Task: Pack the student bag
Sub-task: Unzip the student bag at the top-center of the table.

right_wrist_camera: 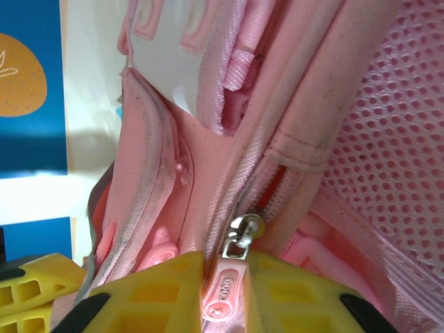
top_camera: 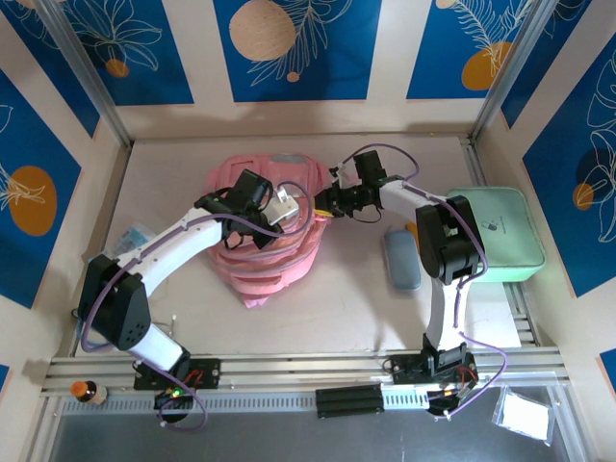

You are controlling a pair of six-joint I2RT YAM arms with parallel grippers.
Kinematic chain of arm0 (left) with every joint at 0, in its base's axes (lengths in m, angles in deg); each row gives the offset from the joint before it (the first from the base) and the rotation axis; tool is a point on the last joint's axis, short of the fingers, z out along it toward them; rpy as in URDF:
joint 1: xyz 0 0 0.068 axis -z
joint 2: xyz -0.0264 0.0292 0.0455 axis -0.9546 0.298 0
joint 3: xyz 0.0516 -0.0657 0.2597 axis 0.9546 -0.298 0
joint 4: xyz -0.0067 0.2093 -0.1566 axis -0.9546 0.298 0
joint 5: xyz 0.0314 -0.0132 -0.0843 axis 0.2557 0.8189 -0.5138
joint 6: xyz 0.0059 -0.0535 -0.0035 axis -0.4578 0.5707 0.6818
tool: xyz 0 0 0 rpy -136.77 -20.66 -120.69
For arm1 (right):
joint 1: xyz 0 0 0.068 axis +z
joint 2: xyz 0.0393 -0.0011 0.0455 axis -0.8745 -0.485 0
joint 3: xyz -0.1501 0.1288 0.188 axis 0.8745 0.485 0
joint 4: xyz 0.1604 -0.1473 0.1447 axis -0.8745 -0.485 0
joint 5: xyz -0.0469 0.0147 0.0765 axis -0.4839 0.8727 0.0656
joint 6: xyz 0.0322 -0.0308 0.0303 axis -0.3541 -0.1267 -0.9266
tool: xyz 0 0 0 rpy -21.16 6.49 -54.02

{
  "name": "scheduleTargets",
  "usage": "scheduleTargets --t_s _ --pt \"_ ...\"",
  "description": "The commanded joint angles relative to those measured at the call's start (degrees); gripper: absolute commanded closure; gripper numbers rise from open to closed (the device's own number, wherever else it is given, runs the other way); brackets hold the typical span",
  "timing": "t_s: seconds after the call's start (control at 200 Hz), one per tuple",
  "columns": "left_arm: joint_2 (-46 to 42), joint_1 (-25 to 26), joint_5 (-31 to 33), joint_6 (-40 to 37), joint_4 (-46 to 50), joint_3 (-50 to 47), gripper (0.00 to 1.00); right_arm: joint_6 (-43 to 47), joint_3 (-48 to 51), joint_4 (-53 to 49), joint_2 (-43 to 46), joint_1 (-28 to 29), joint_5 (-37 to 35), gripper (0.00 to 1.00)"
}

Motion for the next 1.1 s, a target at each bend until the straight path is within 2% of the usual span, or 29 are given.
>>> scheduleTargets --t_s 0.0,0.335,0.38,0.535,0.655,1.095 --pt "-1.06 -0.91 -0.53 1.66 -1.12 0.85 0.99 0.63 0.75 -0.96 -0.55 0.46 -0.01 0.84" --pt "-1.01 -1.00 -0.18 2.65 -2.21 0.91 1.00 0.20 1.22 -1.19 -0.41 0.72 1.09 0.84" --pt "-0.73 -1.04 0.32 3.27 -2.80 1.04 1.00 0.06 2.20 -0.39 0.07 0.81 2.17 0.87" --pt "1.74 -1.48 3.40 4.89 -3.22 2.72 1.00 -2.27 7.60 4.29 3.32 0.94 4.30 0.87" --pt "3.44 -1.70 3.51 5.83 -3.77 3.94 1.00 -3.14 11.12 5.71 5.43 1.55 5.17 0.87" --pt "8.96 -1.70 1.25 11.39 -6.39 7.58 1.00 -6.81 19.95 10.07 12.19 5.69 1.88 0.88"
